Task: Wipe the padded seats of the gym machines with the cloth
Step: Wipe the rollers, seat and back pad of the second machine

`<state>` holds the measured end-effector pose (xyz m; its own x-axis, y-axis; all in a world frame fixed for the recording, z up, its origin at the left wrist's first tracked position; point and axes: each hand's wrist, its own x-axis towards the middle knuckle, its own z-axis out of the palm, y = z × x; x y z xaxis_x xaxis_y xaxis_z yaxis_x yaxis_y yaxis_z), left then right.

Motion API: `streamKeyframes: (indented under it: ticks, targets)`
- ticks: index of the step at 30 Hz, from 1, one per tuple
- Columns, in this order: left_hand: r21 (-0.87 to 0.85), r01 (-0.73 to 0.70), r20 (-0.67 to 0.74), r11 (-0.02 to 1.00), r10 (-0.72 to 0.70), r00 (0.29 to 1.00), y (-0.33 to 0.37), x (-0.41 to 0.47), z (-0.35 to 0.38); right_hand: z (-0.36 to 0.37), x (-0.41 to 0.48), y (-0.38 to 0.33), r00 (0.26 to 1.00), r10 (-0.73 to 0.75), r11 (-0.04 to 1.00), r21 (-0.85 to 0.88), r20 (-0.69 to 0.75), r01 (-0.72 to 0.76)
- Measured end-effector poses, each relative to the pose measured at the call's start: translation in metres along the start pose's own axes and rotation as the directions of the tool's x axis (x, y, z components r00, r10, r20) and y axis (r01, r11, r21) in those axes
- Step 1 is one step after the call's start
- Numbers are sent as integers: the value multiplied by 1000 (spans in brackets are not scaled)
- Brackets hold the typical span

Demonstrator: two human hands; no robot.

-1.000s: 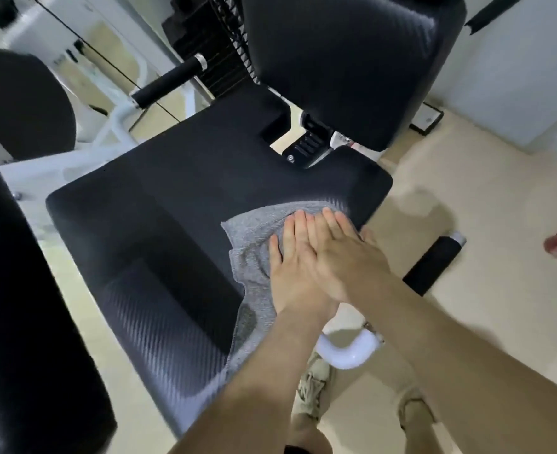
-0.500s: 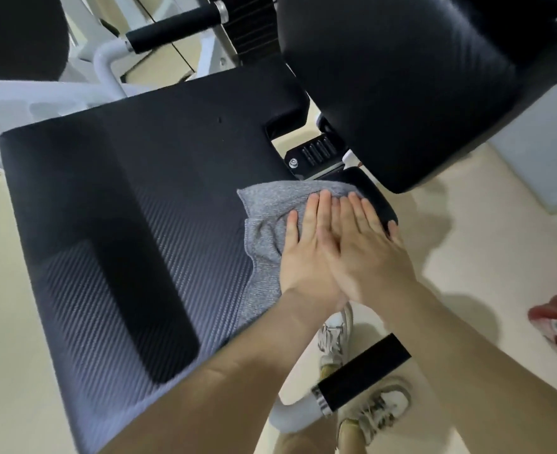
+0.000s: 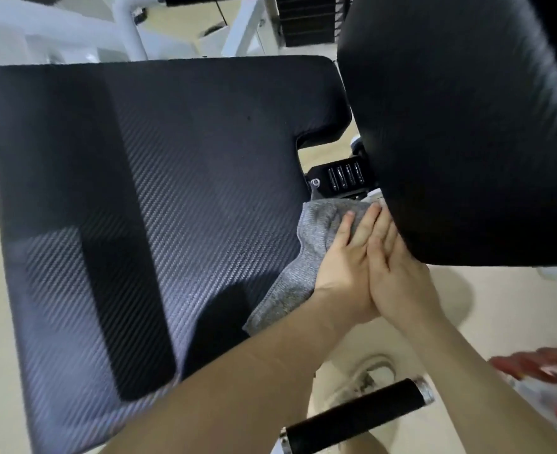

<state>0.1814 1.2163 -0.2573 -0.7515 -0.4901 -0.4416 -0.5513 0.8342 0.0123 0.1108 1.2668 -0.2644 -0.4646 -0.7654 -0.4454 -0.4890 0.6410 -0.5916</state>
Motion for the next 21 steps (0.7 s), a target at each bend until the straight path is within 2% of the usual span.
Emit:
streamKeyframes:
  ticks: [4, 6, 8, 9, 14, 21]
  targets:
    - [-103, 21, -47, 994, -26, 999, -6, -10, -5, -1, -7, -12, 1000, -22, 996, -84, 15, 23]
    - [-185, 100, -71, 978, -115, 991, -10, -27, -6, 4, -20, -21, 999, -41, 989, -138, 22, 44]
    - [-248, 210, -92, 946, -238, 967, -13, -55, -6, 13, -41, -31, 990, -139, 970, -198, 6, 138]
    - [-270, 266, -71, 925, -295, 953, -15, -71, -6, 18, -51, -35, 980, -196, 956, -215, 45, 201]
    - [-185, 481, -12, 857, -492, 871, -36, -129, -8, 29, -70, -49, 866, -416, 877, -128, 276, 462]
    - [-193, 595, 18, 780, -604, 797, -53, -109, -16, 32, -34, -66, 814, -513, 810, -157, 273, 564]
